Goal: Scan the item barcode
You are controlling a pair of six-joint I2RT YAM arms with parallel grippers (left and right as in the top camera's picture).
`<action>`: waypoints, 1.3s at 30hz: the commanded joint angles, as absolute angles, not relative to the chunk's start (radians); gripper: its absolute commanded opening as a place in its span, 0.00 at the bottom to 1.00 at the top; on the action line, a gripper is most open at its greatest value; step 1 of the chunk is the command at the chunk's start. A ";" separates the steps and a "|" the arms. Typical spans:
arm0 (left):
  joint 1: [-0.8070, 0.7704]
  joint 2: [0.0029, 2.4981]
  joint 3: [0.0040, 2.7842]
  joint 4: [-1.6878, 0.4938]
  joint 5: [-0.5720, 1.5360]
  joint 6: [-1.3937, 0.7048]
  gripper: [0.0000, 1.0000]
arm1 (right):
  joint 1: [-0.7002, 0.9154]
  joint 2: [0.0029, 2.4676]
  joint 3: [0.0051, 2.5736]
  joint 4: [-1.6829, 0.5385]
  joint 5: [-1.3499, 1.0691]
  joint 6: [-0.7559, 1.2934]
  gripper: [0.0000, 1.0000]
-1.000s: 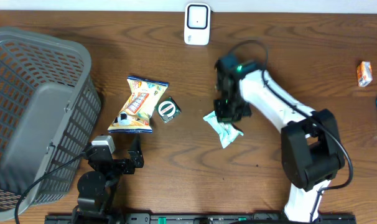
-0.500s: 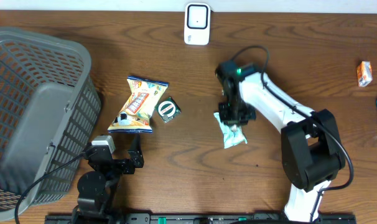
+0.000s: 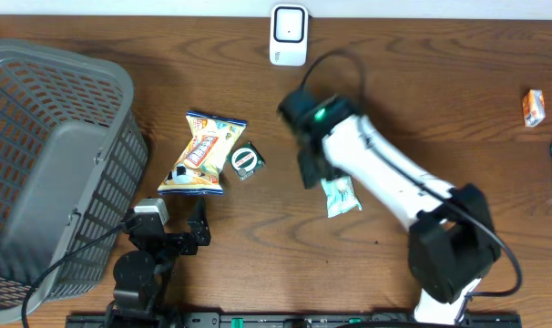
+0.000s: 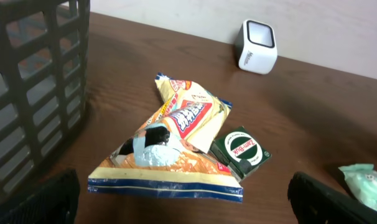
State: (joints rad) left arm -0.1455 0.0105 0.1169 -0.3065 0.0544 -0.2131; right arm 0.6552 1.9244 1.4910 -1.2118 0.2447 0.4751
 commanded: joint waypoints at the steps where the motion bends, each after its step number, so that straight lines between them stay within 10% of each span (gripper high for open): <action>1: -0.141 0.007 0.100 -0.327 0.064 -0.216 0.98 | 0.699 1.938 1.374 -1.153 0.392 0.577 0.78; 13: -0.141 0.007 0.100 -0.327 0.064 -0.216 0.98 | 0.730 2.086 1.272 -0.995 0.536 0.609 0.77; 28: -0.141 0.010 0.100 -0.327 0.064 -0.216 0.98 | 0.721 2.250 1.276 -1.077 0.299 0.569 0.01; 39: -0.141 0.010 0.100 -0.327 0.064 -0.216 0.98 | 0.713 1.992 1.416 -1.099 -0.061 0.064 0.01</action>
